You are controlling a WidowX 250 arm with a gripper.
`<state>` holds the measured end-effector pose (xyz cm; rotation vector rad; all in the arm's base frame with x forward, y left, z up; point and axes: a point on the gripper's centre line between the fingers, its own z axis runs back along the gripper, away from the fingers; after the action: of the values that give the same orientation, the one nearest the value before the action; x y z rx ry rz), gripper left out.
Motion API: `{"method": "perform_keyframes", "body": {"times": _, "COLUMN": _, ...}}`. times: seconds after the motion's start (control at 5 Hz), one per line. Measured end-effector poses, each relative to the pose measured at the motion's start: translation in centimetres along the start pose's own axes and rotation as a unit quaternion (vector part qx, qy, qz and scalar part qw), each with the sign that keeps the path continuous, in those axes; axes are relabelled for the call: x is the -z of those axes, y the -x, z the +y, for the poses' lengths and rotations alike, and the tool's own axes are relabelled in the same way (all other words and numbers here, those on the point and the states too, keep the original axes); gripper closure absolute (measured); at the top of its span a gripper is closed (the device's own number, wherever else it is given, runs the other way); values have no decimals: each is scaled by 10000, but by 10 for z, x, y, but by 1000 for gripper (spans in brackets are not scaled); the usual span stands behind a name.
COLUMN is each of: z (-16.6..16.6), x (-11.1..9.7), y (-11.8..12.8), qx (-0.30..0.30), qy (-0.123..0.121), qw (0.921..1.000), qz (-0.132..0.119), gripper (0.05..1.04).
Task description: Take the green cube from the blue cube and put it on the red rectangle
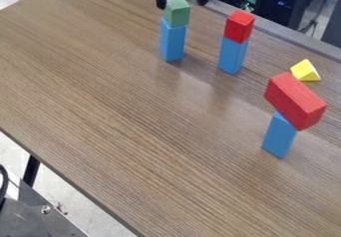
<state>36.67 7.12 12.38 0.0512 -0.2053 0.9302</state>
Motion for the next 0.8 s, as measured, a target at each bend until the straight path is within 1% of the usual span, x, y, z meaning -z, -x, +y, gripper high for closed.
{"method": "perform_keyframes", "body": {"times": 0.2, "z": -1, "x": 7, "y": 0, "qx": -36, "qy": -25, "qw": 10000, "qz": 29, "gripper": 84}}
{"method": "perform_keyframes", "body": {"times": 0.4, "z": -3, "x": 9, "y": -2, "qx": -47, "qy": -29, "qw": 10000, "qz": 24, "gripper": 84}}
{"method": "perform_keyframes", "body": {"times": 0.6, "z": -3, "x": 16, "y": -4, "qx": -67, "qy": -81, "qw": 9999, "qz": 61, "gripper": 84}}
{"method": "perform_keyframes", "body": {"times": 0.8, "z": -4, "x": 15, "y": -9, "qx": -134, "qy": -57, "qw": 9999, "qz": 27, "gripper": 84}}
